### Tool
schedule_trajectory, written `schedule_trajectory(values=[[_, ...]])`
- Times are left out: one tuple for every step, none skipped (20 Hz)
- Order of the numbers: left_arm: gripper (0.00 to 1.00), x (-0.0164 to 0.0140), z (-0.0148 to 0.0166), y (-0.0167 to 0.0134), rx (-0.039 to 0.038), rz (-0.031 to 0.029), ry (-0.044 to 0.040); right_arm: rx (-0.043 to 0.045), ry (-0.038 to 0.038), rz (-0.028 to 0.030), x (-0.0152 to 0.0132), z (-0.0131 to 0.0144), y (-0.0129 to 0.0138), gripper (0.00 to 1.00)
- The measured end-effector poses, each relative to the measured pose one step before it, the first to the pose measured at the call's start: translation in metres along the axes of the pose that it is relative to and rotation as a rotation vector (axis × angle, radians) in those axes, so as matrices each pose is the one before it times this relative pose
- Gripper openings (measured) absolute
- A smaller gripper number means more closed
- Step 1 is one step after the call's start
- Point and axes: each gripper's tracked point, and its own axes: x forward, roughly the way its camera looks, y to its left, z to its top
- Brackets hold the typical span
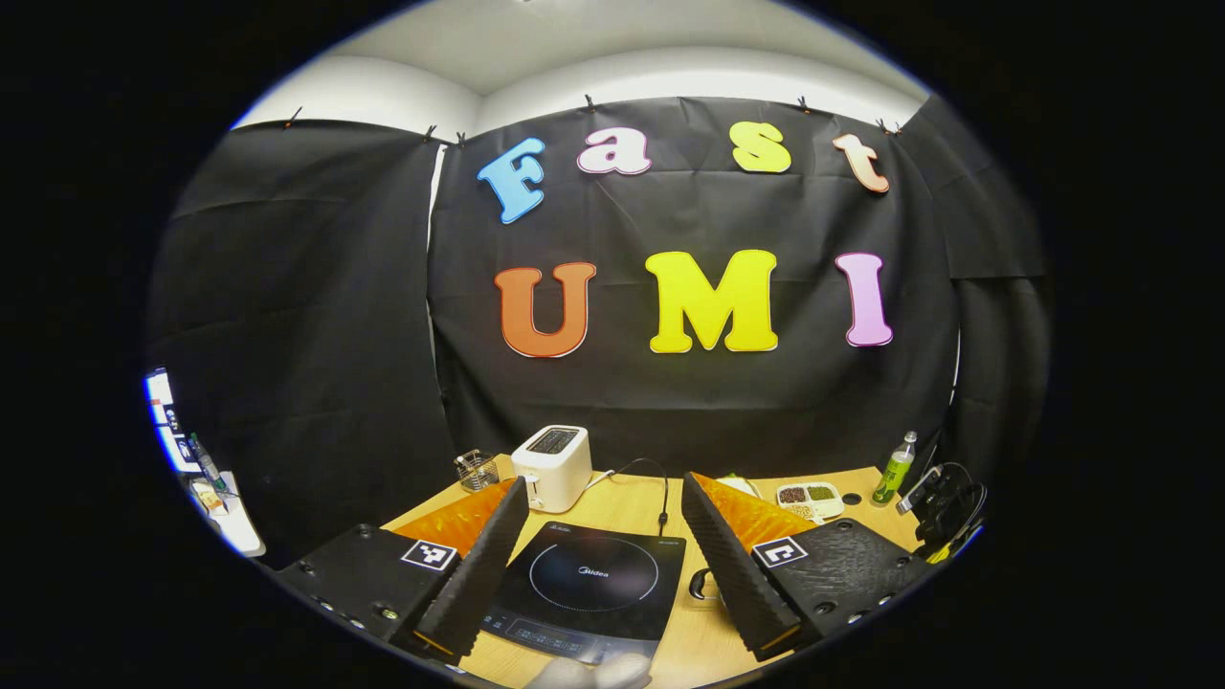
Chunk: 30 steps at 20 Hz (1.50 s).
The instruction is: First push the handle of the pot to place it horizontally, then grasp the pot with both hands and set it on the induction cooktop.
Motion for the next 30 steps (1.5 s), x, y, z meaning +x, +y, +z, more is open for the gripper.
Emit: schedule_trajectory(values=[[0.96, 0.00018, -0.00274, -0.00276, 0.00006, 0.00025, 0.00436, 0.0025, 0.00015, 0.00382, -0.00022, 0.00022, -0.00079, 0.01], [0.96, -0.00021, -0.0024, -0.00155, 0.0007, 0.00083, 0.00563, 0.00397, -0.00116, 0.00375, 0.00069, -0.00021, -0.00009, 0.0], [0.96, 0.0008, -0.0019, -0.00079, 0.00105, -0.00085, 0.0053, 0.00483, -0.00117, 0.00008, -0.00043, 0.00025, 0.00011, 0.0], [0.96, 0.00071, -0.00174, -0.00043, -0.00052, 0.00062, 0.00446, 0.00568, -0.00152, -0.00259, -0.00069, -0.00121, -0.0004, 0.04], [0.96, 0.00066, -0.00145, -0.00214, 0.00068, -0.00433, 0.00599, 0.00752, -0.0081, -0.0025, -0.00237, 0.00015, -0.001, 0.0], [0.96, 0.00144, -0.00298, -0.00062, 0.00173, 0.00014, 0.00289, 0.00427, -0.01843, 0.00927, -0.00173, 0.00054, 0.00202, 0.0], [0.96, 0.0012, -0.00035, -0.00099, 0.00233, -0.00365, 0.00379, 0.00002, -0.00029, 0.00254, -0.00258, -0.00216, 0.00032, 0.02], [0.96, 0.00261, -0.00204, -0.00125, 0.00176, -0.00446, 0.00363, 0.00035, -0.01026, -0.00498, -0.00419, -0.00377, -0.00216, 0.05], [0.96, 0.00104, -0.00187, -0.00122, 0.00145, -0.0073, 0.00138, 0.00084, -0.01894, -0.02192, -0.00405, -0.00019, -0.00407, 0.11], [0.96, 0.002, -0.0008, -0.00199, 0.00259, -0.00616, 0.00136, 0.00254, -0.02672, -0.0243, -0.00614, 0.00107, -0.00759, 0.21], [0.96, 0.00271, -0.00263, -0.00275, 0.00428, -0.01293, 0.00149, 0.00999, -0.02152, -0.03738, -0.00673, 0.00094, -0.00801, 0.44], [0.96, 0.00268, -0.00258, -0.00252, 0.00553, -0.00859, 0.00228, 0.01174, -0.02768, -0.00966, -0.00781, 0.0005, -0.00224, 0.67], [0.96, 0.00422, -0.00508, -0.00204, 0.00414, -0.01168, 0.00571, 0.01479, -0.02539, -0.02599, -0.00519, 0.00185, -0.00616, 0.89], [0.96, 0.00442, -0.00458, -0.00469, 0.00143, -0.01531, 0.00496, 0.0159, -0.03321, -0.01738, -0.00722, 0.00316, -0.00356, 0.89], [0.96, 0.00513, -0.00596, -0.00459, 0.00217, -0.0147, 0.00813, 0.01699, -0.02471, -0.00848, -0.00769, 0.00437, -0.0016, 0.89], [0.96, 0.00637, -0.0061, -0.00576, 0.00504, -0.01981, 0.00749, 0.01652, -0.0085, -0.00762, -0.00528, 0.00155, -0.00091, 0.89], [0.96, 0.00743, -0.00767, -0.00662, -0.00022, -0.02808, 0.01092, 0.02056, -0.01691, -0.0089, -0.00428, 0.00559, -0.00198, 0.9], [0.96, 0.00818, -0.00794, -0.00713, -0.00623, -0.01633, 0.01389, 0.02667, -0.01629, -0.00315, -0.002, 0.00641, 0.00074, 0.9], [0.96, 0.00847, -0.00999, -0.00509, -0.0118, -0.02331, 0.01743, 0.02985, -0.00893, 0.00625, -0.00209, 0.0062, 0.00308, 0.9], [0.96, 0.00897, -0.00955, -0.00785, -0.0096, -0.01805, 0.01736, 0.03316, -0.00799, 0.00627, 0.00275, 0.00431, 0.00382, 0.9], [0.97, 0.01013, -0.00943, -0.00497, -0.00486, -0.01656, 0.01527, 0.03506, -0.00871, -0.00467, 0.00317, 0.00486, 0.00215, 0.92], [0.97, 0.01162, -0.01193, -0.0072, -0.00031, -0.01724, 0.01703, 0.02434, -0.00014, -0.00413, 0.00678, 0.00196, 0.00177, 0.92], [0.97, 0.01023, -0.01097, -0.0051, -0.00103, -0.01108, 0.01756, 0.01549, -0.00038, -0.00286, 0.00691, 0.00081, 0.0023, 0.92], [0.97, 0.01123, -0.01226, -0.00313, 0.00204, -0.00601, 0.02705, 0.02035, 0.00053, -0.00553, 0.00829, 0.00093, 0.00198, 0.92], [0.96, 0.01208, -0.011, -0.00391, 0.00183, -0.00996, 0.01494, 0.01843, 0.00232, -0.00604, 0.0085, 0.0008, 0.001, 0.92], [0.97, 0.01249, -0.01266, -0.0032, -0.00273, -0.00146, 0.02371, 0.01734, 0.00193, 0.00576, 0.00997, -0.0007, 0.00331, 0.92], [0.97, 0.01165, -0.01035, -0.00155, -0.00654, -0.00809, 0.02166, 0.01772, 0.00288, 0.00619, 0.00812, -0.00059, 0.00356, 0.92], [0.97, 0.01068, -0.01364, -0.00391, -0.01287, -0.01153, 0.02517, 0.008, 0.00436, 0.00141, 0.00979, -0.00133, 0.00156, 0.92], [0.97, 0.00989, -0.0128, -0.00318, -0.01032, -0.00554, 0.02201, 0.00811, -0.00673, -0.00538, 0.00785, 0.00147, -0.00099, 0.92], [0.97, 0.00824, -0.00973, -0.00187, -0.00198, 0.00039, 0.01782, 0.00628, 0.00101, -0.0032, 0.00757, 0.00012, 0.00077, 0.94]])
